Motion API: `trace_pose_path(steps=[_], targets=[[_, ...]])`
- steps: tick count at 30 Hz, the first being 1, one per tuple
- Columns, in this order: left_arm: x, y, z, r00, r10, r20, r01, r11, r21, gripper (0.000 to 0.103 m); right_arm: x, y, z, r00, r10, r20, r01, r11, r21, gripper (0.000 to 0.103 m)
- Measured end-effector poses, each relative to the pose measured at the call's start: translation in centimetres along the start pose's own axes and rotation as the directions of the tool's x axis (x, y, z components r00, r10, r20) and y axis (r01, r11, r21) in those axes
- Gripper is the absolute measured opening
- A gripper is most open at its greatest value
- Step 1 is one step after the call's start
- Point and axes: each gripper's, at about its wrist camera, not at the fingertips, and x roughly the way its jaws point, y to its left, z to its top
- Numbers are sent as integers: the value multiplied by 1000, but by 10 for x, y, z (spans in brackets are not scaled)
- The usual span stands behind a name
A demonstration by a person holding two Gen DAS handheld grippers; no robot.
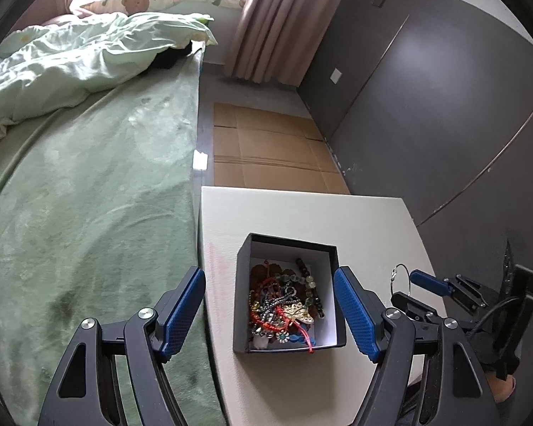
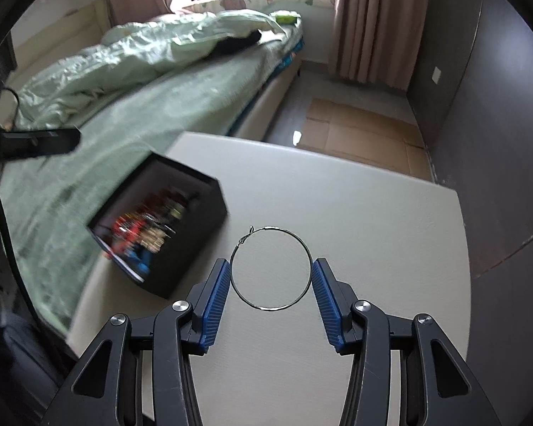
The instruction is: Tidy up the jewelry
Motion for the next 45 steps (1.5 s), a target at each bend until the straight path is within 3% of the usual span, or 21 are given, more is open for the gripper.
trace_pose_path(steps=[4, 9, 23, 26, 30, 33, 36, 39, 42, 45], targets=[[0, 6, -1, 1000, -2, -6, 2, 1000, -9, 77, -4, 12, 6, 999, 31, 34, -32, 999, 11, 48], [-4, 9, -4, 1000, 0, 0, 0, 1000, -1, 87, -8, 25, 14, 994, 90, 66, -91, 996, 21, 48], [3, 25, -8, 1000, 10, -18, -11, 999, -46, 98, 13, 57, 34, 974, 208, 88, -212, 976, 38, 48], [-1, 29, -6, 1000, 11, 6, -11, 998, -57, 98, 16, 69, 40, 977, 185, 105, -184, 983, -19, 49], [4, 27, -6, 1000, 19, 9, -18, 998, -60, 98, 18, 67, 38, 983, 156, 98, -157, 988, 2, 75], [7, 19, -8, 1000, 30, -1, -30, 999, -43, 98, 10, 57, 32, 986, 128, 106, -131, 991, 18, 76], [6, 6, -11, 999, 54, -4, -54, 999, -9, 98, 0, 43, 26, 986, 124, 114, -130, 990, 51, 90], [2, -3, -12, 998, 57, 7, -57, 998, 0, 98, -14, 29, 19, 987, 95, 128, -105, 991, 81, 93], [-8, -16, -16, 997, 67, 31, -67, 998, 18, 98, -26, 19, 14, 987, 86, 132, -101, 989, 111, 103], [-21, -30, -24, 992, 102, 67, -106, 993, 59, 98, -41, 8, 7, 987, 77, 143, -98, 984, 147, 103]])
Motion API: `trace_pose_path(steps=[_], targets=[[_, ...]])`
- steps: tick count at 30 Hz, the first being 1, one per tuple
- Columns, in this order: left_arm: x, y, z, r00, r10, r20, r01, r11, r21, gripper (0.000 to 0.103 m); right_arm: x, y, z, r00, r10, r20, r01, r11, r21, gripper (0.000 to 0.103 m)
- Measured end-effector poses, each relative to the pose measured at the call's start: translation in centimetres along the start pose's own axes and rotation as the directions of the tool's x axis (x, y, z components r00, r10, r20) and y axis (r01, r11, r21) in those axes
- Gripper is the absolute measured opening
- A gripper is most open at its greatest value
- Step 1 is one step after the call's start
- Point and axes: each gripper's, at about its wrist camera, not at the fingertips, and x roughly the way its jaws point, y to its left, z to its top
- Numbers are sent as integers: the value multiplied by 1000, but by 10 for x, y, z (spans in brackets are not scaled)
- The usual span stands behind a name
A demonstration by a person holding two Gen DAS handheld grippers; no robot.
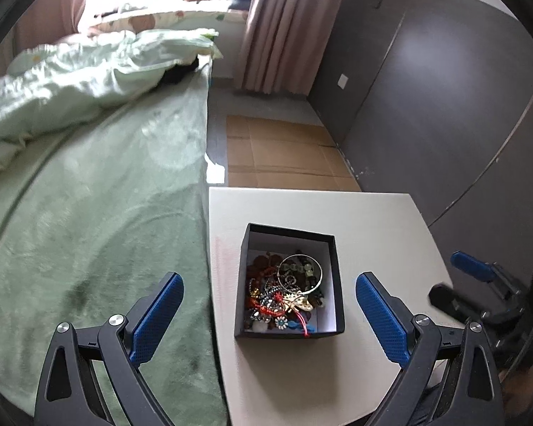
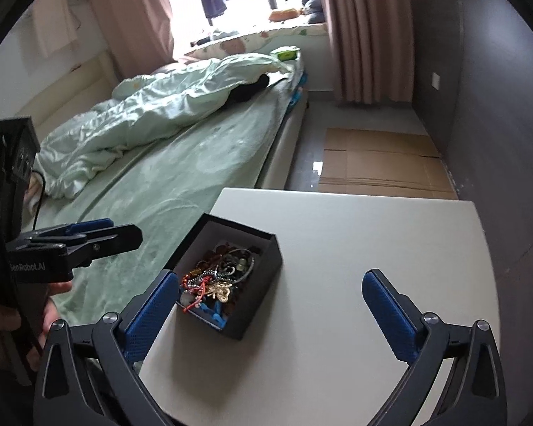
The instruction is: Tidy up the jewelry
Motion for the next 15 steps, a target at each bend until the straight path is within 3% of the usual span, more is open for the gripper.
trace_pose_path(steps=[4, 11, 15], targets=[[-21, -17, -15, 998, 7, 55, -9, 999, 42, 98, -19, -16, -6, 1000, -20, 2, 20, 998, 53, 103], [-54, -22, -44, 990, 13, 143, -17, 999, 31, 98, -52, -21, -17, 999, -18, 28, 17, 998, 61, 103], [-70, -20, -66, 981, 67, 184, -75, 997, 34, 98, -70, -19, -29, 999, -10, 37, 8, 999, 51, 103]])
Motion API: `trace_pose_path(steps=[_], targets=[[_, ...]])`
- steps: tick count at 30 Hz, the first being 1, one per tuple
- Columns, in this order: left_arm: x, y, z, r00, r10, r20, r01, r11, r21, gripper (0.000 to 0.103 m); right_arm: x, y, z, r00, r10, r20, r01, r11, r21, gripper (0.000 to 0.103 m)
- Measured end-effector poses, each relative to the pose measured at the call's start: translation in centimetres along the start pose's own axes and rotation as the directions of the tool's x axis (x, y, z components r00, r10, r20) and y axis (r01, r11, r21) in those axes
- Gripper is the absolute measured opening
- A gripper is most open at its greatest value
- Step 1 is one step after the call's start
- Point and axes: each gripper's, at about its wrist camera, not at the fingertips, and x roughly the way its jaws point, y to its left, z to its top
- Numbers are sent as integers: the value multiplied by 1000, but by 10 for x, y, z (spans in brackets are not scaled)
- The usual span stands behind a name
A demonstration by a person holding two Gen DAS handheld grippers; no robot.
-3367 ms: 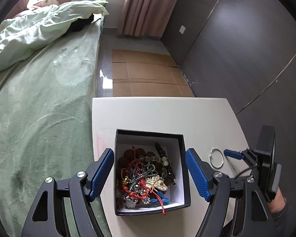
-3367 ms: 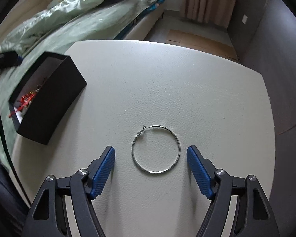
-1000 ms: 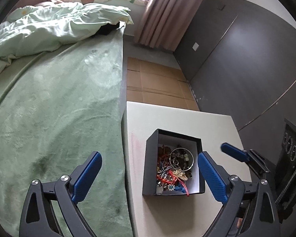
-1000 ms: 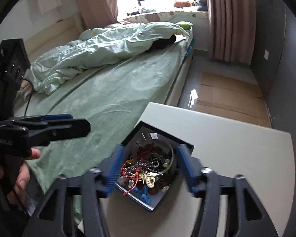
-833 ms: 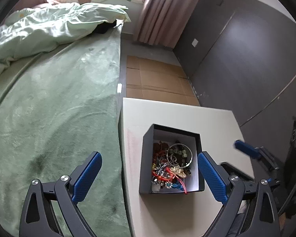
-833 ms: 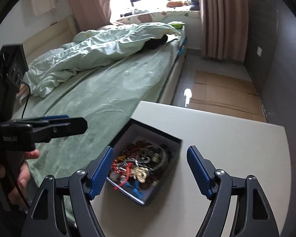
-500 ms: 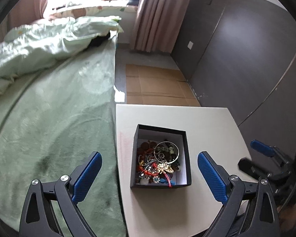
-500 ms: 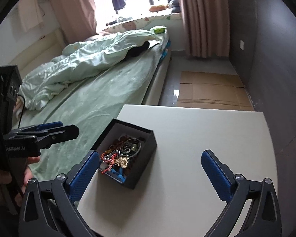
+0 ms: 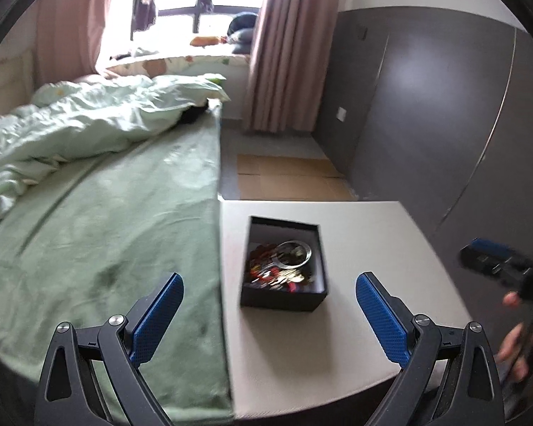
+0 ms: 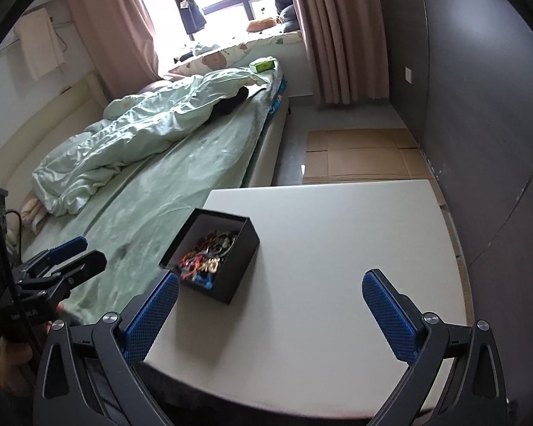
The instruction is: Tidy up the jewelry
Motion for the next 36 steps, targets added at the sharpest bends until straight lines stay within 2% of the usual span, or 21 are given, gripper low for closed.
trace_pose_path(steps=[3, 10, 15, 23, 26, 32, 36], targets=[[-14, 2, -11, 1000, 3, 10, -3, 1000, -17, 98, -15, -1, -10, 1000, 3, 20, -2, 1000, -13, 103], [-46, -5, -26, 995, 62, 73, -60, 998, -25, 98, -39, -12, -31, 999, 28, 40, -28, 1000, 0, 103], [-66, -10, -42, 990, 100, 96, -98, 995, -25, 98, -54, -10, -46, 999, -2, 40, 3, 1000, -7, 103], [-96, -22, -63, 985, 104, 139, -103, 995, -17, 99, -83, -2, -67, 997, -2, 73, 4, 1000, -21, 103], [-104, -29, -69, 980, 113, 161, -115, 993, 4, 102, -93, 2, -75, 996, 6, 86, -4, 1000, -28, 103], [-115, -41, -78, 973, 122, 194, -135, 989, 59, 103, -110, 13, -92, 992, -23, 125, 30, 998, -51, 103], [-119, -39, -81, 972, 116, 204, -129, 990, 51, 103, -118, 13, -100, 989, -33, 146, 39, 999, -36, 103]])
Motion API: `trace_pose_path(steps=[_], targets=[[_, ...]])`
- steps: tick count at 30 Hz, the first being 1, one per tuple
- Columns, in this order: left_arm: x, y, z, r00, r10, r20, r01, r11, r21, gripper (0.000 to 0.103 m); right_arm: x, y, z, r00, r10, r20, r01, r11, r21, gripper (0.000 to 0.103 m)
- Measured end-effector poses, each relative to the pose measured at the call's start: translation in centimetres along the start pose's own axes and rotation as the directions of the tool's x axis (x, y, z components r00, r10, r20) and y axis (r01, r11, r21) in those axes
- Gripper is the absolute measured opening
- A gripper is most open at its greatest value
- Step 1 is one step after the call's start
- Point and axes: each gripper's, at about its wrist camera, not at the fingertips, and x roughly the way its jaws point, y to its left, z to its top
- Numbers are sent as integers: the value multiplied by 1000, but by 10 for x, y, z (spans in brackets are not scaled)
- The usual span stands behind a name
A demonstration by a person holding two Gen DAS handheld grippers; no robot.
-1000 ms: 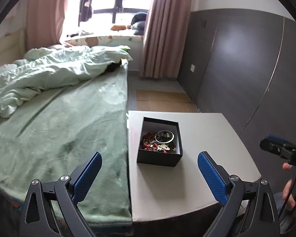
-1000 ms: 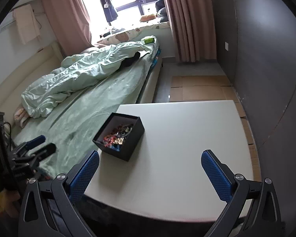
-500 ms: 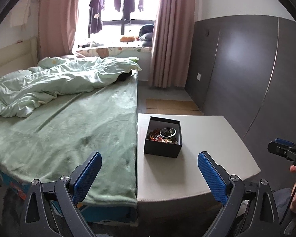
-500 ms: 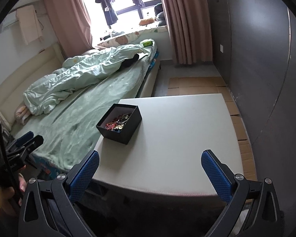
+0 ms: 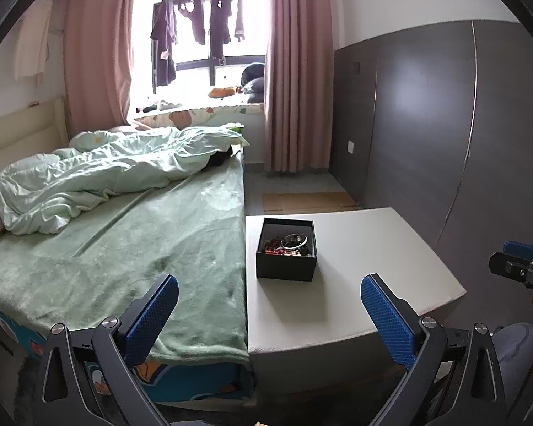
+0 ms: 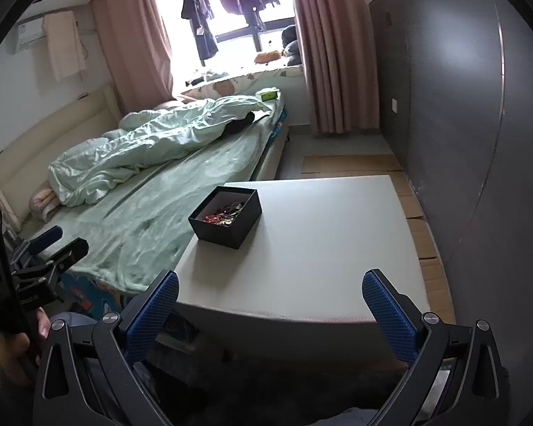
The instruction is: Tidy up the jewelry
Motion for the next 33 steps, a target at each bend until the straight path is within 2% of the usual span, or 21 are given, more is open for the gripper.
trace_pose_path(steps=[7, 33], targets=[[-7, -1, -2, 1000, -11, 25, 11, 1000, -11, 103, -11, 4, -8, 999, -32, 35, 32, 999, -3, 103], [1, -6, 1, 1000, -31, 1, 31, 999, 10, 103, -13, 2, -2, 993, -82, 82, 82, 997, 0, 103]])
